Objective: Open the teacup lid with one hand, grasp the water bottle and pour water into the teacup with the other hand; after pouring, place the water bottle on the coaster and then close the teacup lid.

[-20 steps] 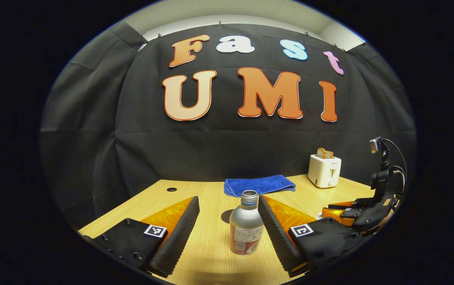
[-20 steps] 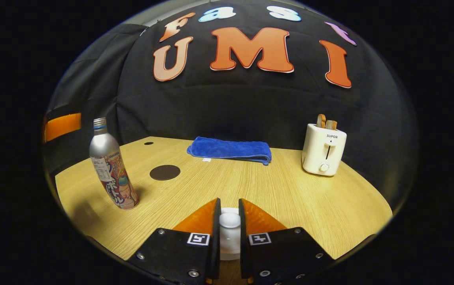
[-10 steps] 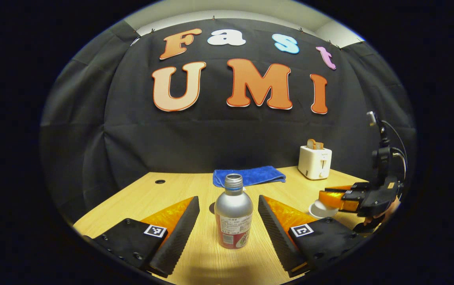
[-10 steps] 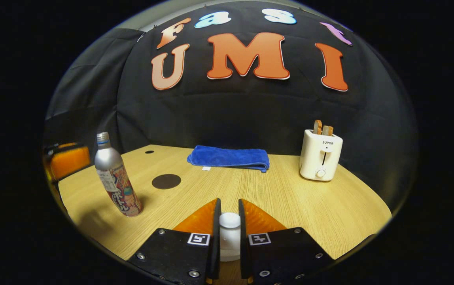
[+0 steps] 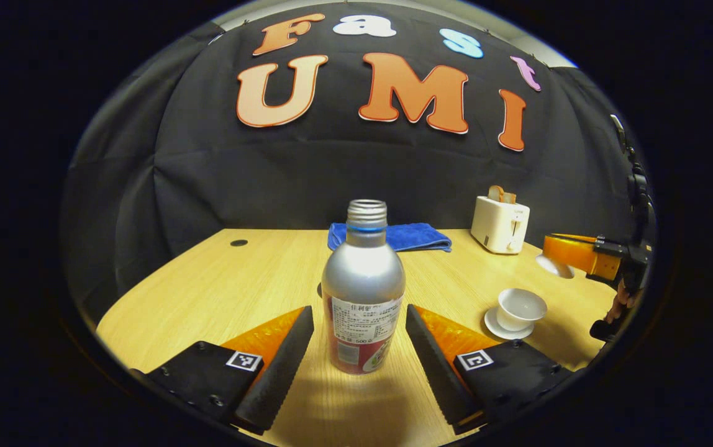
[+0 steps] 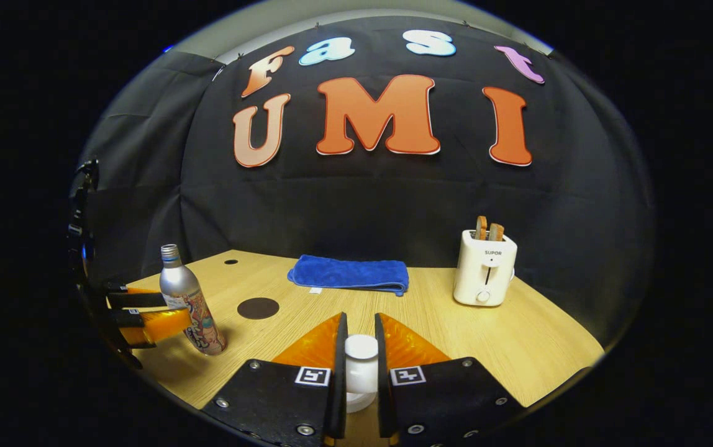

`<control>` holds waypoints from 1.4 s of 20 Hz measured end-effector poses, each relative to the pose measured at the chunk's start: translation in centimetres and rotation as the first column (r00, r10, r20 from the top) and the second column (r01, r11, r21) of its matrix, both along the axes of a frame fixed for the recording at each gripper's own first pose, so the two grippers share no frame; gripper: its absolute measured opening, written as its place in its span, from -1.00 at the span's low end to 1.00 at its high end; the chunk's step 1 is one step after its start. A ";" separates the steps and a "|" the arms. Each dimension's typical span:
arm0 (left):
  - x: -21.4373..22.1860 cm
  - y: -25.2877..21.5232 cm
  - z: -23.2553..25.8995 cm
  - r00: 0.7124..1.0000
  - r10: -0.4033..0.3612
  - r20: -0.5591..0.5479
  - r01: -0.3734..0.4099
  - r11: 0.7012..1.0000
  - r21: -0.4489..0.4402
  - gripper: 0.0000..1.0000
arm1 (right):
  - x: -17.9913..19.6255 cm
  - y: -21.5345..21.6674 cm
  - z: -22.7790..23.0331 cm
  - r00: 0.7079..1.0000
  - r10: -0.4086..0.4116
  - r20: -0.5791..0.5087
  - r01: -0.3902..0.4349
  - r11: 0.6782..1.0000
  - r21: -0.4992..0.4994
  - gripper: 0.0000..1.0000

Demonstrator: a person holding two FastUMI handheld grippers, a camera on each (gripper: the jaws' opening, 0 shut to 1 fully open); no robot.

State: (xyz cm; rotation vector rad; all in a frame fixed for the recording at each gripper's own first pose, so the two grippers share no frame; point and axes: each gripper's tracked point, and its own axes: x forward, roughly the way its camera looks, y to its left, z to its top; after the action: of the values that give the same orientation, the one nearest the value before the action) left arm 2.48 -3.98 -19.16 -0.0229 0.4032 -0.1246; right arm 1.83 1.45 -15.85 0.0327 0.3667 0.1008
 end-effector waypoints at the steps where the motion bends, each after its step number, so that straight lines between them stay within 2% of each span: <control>1: 0.3 -0.3 -0.9 1.000 -0.005 -0.010 0.005 1.000 -0.003 0.96 | -0.1 -0.2 0.3 1.000 -0.003 0.006 0.003 1.000 -0.002 -0.58; 4: 0.5 -0.5 -2.2 0.999 -0.005 -0.035 0.007 0.999 0.036 0.96 | -0.2 -0.9 1.1 1.000 -0.012 0.022 0.012 1.000 -0.011 -0.58; 5: 0.6 -0.3 -2.4 0.999 0.006 -0.036 -0.004 0.998 0.055 0.90 | -0.2 -1.2 1.1 1.000 -0.017 0.025 0.017 1.000 -0.012 -0.58; 6: 0.8 0.0 -2.6 0.999 0.017 -0.032 -0.015 0.998 0.068 0.94 | -0.1 -1.4 1.3 0.999 -0.020 0.028 0.020 1.000 -0.011 -0.58; 7: 0.9 -0.1 -2.7 0.999 0.022 -0.037 -0.019 0.997 0.076 0.90 | -0.1 -1.6 1.5 0.999 -0.025 0.030 0.025 1.000 -0.010 -0.58; 8: 1.3 -0.2 -2.7 0.999 0.028 -0.024 -0.026 0.996 0.081 0.77 | -0.2 -1.9 1.5 0.999 -0.029 0.033 0.029 1.000 -0.007 -0.58; 10: 1.6 -0.1 -2.6 0.999 0.039 -0.021 -0.037 0.995 0.089 0.69 | -0.5 -2.4 1.7 0.999 -0.038 0.035 0.038 0.999 -0.006 -0.58; 14: 2.1 0.2 -2.1 0.999 0.041 0.000 -0.041 0.983 0.177 0.70 | -0.6 -3.4 2.2 0.997 -0.056 0.046 0.056 0.998 0.001 -0.58; 20: 2.7 -0.1 -0.8 0.998 0.003 0.059 -0.025 0.923 0.383 0.70 | -1.0 -5.0 2.9 0.995 -0.079 0.067 0.079 0.997 0.002 -0.58; 23: 3.4 -1.0 -0.8 0.997 -0.043 0.056 0.012 0.889 0.457 0.70 | -1.1 -5.7 3.2 0.994 -0.083 0.077 0.082 0.997 0.009 -0.58; 28: 4.2 -2.9 -1.1 0.988 -0.147 0.037 0.095 0.792 0.603 0.70 | -1.4 -7.2 3.5 0.991 -0.103 0.089 0.103 0.995 0.005 -0.59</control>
State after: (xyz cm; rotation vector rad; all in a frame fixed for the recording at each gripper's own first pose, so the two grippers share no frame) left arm 6.67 -6.83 -20.28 0.6419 0.3465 -0.1196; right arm 0.44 -5.76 -12.32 0.0477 0.2747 -0.0001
